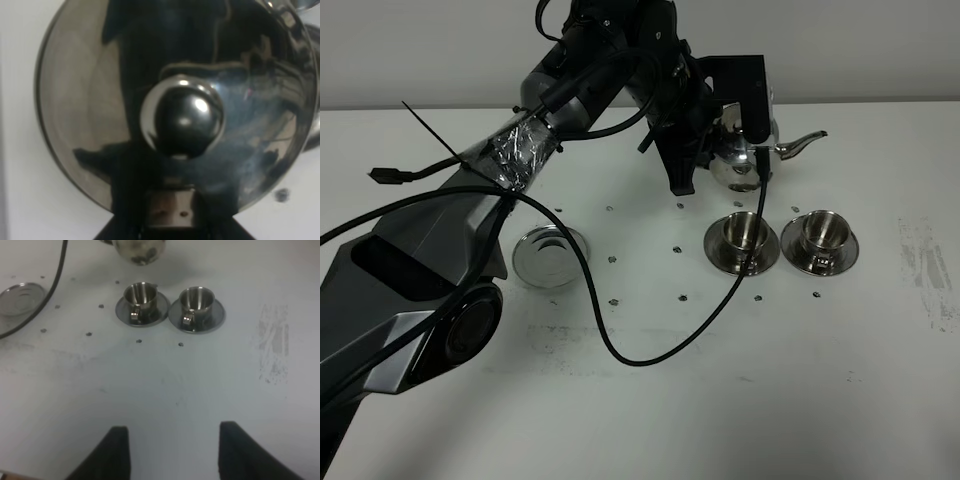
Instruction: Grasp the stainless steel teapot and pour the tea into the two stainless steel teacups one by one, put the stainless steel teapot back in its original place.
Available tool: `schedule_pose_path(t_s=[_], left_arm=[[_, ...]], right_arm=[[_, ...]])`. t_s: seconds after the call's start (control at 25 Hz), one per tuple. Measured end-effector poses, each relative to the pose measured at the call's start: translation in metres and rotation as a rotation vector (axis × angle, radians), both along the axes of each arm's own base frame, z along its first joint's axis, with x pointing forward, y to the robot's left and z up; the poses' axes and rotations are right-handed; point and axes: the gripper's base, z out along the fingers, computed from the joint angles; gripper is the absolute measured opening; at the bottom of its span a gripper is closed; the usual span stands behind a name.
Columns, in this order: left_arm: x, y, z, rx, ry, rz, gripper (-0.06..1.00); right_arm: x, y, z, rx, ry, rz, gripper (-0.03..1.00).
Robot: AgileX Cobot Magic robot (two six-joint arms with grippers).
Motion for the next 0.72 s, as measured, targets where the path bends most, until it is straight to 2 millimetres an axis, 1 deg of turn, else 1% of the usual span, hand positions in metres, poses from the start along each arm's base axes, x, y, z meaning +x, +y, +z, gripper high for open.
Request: schedule_pose_path(t_s=[0.12,0.2,0.4,0.52,0.72], left_arm=[[0.001,-0.003,0.002,0.012,-0.059,-0.004,0.24],[0.0,-0.008,-0.001,0.031,-0.079,-0.029,0.24],[-0.006,-0.021,-0.018,0.081,-0.094,-0.096,0.24],[-0.003,-0.022,-0.026,0.114,-0.127,-0.102,0.24],[0.003,-0.021,-0.026,0.159,-0.209,-0.117,0.24]], right_arm=[[0.0,0.0,0.0,0.0,0.0,0.0,0.4],[0.0,0.0,0.0,0.0,0.0,0.0,0.4],[0.0,0.0,0.0,0.0,0.0,0.0,0.4],[0.0,0.0,0.0,0.001,0.0,0.001,0.4],[0.0,0.001,0.0,0.008,0.0,0.006,0.4]])
